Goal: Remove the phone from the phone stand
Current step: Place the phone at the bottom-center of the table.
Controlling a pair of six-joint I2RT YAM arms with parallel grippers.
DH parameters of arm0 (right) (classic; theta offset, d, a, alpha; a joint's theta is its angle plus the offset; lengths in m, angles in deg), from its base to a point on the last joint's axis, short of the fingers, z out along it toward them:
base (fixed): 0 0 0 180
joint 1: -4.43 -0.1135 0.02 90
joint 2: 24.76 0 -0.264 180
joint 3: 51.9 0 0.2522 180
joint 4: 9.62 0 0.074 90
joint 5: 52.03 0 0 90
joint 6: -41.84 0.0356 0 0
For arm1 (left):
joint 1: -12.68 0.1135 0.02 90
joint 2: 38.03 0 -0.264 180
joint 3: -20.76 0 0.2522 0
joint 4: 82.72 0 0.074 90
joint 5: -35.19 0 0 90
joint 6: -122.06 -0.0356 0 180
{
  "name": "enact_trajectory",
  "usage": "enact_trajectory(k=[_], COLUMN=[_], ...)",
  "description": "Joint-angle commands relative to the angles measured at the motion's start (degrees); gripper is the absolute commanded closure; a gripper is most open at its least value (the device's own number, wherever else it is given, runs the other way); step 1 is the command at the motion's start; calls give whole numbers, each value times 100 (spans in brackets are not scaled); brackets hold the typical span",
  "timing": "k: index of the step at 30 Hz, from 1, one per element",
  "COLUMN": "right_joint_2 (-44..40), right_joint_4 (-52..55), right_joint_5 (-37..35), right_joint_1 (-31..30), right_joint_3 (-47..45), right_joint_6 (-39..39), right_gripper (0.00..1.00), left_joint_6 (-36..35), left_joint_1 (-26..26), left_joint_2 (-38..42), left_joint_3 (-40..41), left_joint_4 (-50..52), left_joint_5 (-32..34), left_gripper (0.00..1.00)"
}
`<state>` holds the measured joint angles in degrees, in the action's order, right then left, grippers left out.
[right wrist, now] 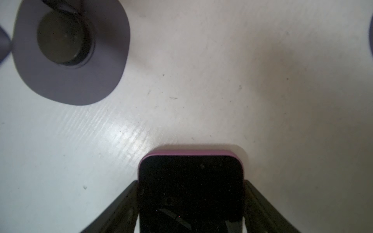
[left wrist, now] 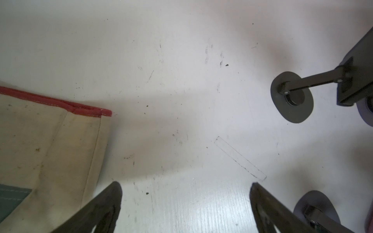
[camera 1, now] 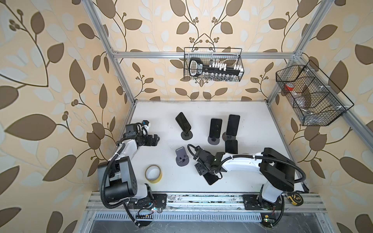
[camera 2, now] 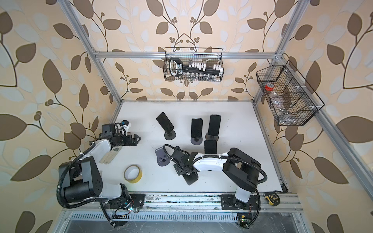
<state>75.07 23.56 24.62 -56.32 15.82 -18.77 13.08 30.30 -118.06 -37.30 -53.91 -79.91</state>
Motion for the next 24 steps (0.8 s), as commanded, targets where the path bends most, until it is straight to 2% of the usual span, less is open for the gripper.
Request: enact_trajectory(k=[1,7,16,24], right_joint_2=[309,53,-755,-1457], right_joint_4=[528,739,1222,569], right_joint_5=[61,131,-309,-402], right_joint_1=[-16,-17,8,212], right_joint_3=[-199,137,1108,1463], right_joint_6=[41,47,173,-119], right_gripper=[22,20,15,16], left_joint_6=[-73,-79,-97,-96], left_joint_1=[-5,-5,-5,-5], left_joint_2=[-15,-17,43,36], left_joint_3=[-207,-210,-162,-173], left_joint_4=[47,49,25,31], left_joint_5=[-100,-106,-144,-147], left_gripper=[1,1,1,1])
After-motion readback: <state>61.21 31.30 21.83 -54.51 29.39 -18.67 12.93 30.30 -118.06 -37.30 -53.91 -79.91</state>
